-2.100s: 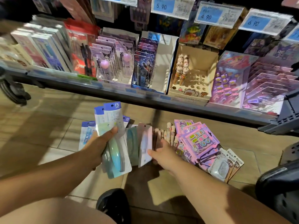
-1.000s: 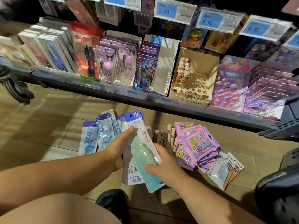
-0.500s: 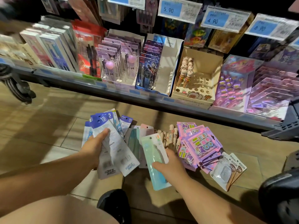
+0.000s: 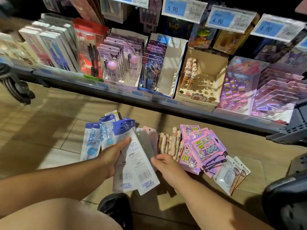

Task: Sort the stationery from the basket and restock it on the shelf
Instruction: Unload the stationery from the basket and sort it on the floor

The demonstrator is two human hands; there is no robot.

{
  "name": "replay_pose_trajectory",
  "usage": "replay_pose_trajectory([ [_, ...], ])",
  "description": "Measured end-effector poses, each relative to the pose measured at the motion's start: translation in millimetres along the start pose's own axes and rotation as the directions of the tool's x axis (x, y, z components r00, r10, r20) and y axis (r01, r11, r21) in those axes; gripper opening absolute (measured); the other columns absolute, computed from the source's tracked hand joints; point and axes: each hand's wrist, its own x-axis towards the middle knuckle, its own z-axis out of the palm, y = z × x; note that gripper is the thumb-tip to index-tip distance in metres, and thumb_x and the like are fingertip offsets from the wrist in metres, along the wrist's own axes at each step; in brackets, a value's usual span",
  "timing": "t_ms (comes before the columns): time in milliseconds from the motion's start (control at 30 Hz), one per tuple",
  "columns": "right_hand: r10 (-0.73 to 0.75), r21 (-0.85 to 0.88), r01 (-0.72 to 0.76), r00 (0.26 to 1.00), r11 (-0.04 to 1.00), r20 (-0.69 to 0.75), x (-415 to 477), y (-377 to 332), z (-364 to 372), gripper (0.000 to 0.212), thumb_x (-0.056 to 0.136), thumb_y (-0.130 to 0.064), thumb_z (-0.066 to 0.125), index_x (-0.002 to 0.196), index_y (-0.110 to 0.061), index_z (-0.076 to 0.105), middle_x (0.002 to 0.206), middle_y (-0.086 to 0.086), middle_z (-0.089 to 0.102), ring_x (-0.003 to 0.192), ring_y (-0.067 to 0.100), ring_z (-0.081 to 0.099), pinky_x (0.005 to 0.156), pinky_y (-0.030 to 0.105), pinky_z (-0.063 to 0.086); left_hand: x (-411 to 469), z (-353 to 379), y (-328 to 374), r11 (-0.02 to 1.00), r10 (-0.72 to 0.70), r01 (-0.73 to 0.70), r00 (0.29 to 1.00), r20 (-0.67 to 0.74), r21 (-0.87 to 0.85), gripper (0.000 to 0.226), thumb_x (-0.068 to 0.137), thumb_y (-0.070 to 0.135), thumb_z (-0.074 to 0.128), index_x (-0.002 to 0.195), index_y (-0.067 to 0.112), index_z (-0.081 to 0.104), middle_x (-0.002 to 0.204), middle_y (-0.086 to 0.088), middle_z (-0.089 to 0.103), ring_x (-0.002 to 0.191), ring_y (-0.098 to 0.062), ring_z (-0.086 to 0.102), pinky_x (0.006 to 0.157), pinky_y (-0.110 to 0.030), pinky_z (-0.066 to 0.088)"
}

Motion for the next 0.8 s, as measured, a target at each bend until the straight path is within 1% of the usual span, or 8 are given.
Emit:
replay_pose_trajectory([
  [67, -0.040, 0.111, 0.028, 0.994, 0.993, 0.106, -11, -4, 2, 0.047, 0.088, -0.046, 0.063, 0.127, -0.026, 0.048, 0.114, -0.010, 0.062, 0.100, 0.008, 0.062, 0.086, 0.028, 0.053, -10, 15, -1, 1.000, -0.012, 0.011, 0.997, 0.072, 0.024, 0.024, 0.093, 0.032, 0.061, 0.092, 0.009, 0.070, 0.086, -0.015, 0.076, 0.067, -0.027, 0.073, 0.074, -0.039, 0.053],
  [133, -0.080, 0.063, 0.072, 0.989, 0.995, 0.124, -16, -4, 4, 0.047, 0.084, -0.042, 0.070, 0.123, -0.028, 0.047, 0.110, -0.014, 0.063, 0.097, 0.005, 0.063, 0.083, 0.028, 0.055, -15, 26, -1, 1.000, -0.014, 0.011, 0.996, 0.091, 0.027, 0.024, 0.092, 0.032, 0.063, 0.094, 0.009, 0.070, 0.089, -0.016, 0.076, 0.071, -0.028, 0.073, 0.075, -0.041, 0.054],
  [200, -0.120, -0.017, 0.122, 0.991, 0.992, 0.064, -18, -3, 6, 0.053, 0.081, -0.038, 0.073, 0.126, -0.030, 0.045, 0.115, -0.014, 0.064, 0.101, 0.007, 0.063, 0.089, 0.035, 0.054, -19, 34, 2, 0.999, -0.016, 0.013, 0.995, 0.100, 0.036, 0.026, 0.091, 0.035, 0.064, 0.094, 0.010, 0.071, 0.094, -0.017, 0.075, 0.077, -0.030, 0.073, 0.079, -0.043, 0.054],
  [333, -0.168, 0.007, 0.169, 0.984, 0.986, -0.065, -23, 0, -1, 0.067, 0.082, -0.035, 0.070, 0.134, -0.046, 0.029, 0.123, -0.018, 0.059, 0.107, 0.011, 0.061, 0.089, 0.038, 0.054, -23, 47, 5, 0.999, -0.032, 0.033, 0.991, 0.132, 0.000, 0.042, 0.095, 0.052, 0.049, 0.102, 0.016, 0.070, 0.105, -0.017, 0.074, 0.094, -0.033, 0.070, 0.087, -0.046, 0.051],
  [467, -0.196, 0.083, 0.205, 0.975, 0.975, -0.104, -25, 3, -11, 0.053, 0.084, -0.040, 0.062, 0.127, -0.059, 0.037, 0.121, -0.025, 0.061, 0.108, 0.007, 0.062, 0.089, 0.041, 0.055, -26, 60, 5, 0.989, -0.075, 0.102, 0.972, 0.223, -0.110, 0.077, 0.088, 0.077, 0.024, 0.110, 0.020, 0.071, 0.108, -0.014, 0.073, 0.102, -0.033, 0.068, 0.079, -0.046, 0.049],
  [533, -0.194, 0.129, 0.204, 0.977, 0.970, -0.087, -29, 2, -14, 0.057, 0.071, -0.056, 0.067, 0.122, -0.061, 0.042, 0.118, -0.025, 0.063, 0.106, 0.003, 0.063, 0.090, 0.041, 0.055, -31, 69, 7, 0.985, -0.084, 0.124, 0.952, 0.295, -0.119, 0.076, 0.092, 0.073, 0.019, 0.113, 0.019, 0.069, 0.109, -0.015, 0.073, 0.099, -0.031, 0.068, 0.077, -0.046, 0.048],
  [667, -0.208, 0.019, 0.211, 0.973, 0.977, -0.101, -31, 3, -15, 0.101, 0.043, -0.070, 0.076, 0.132, -0.059, 0.030, 0.126, -0.017, 0.052, 0.117, 0.009, 0.052, 0.098, 0.042, 0.049, -35, 83, 8, 0.986, -0.066, 0.118, 0.924, 0.376, -0.115, 0.059, 0.099, 0.055, 0.032, 0.128, 0.014, 0.062, 0.121, -0.020, 0.067, 0.114, -0.036, 0.062, 0.095, -0.050, 0.047],
  [800, -0.161, -0.027, 0.159, 0.982, 0.987, -0.104, -34, 4, -24, 0.096, 0.050, -0.058, 0.067, 0.137, -0.050, 0.028, 0.129, -0.008, 0.039, 0.118, 0.012, 0.046, 0.098, 0.039, 0.047, -32, 87, 4, 0.982, -0.061, 0.122, 0.928, 0.368, -0.145, 0.043, 0.102, 0.036, 0.039, 0.131, 0.010, 0.058, 0.117, -0.022, 0.068, 0.106, -0.034, 0.066, 0.084, -0.048, 0.053],
])
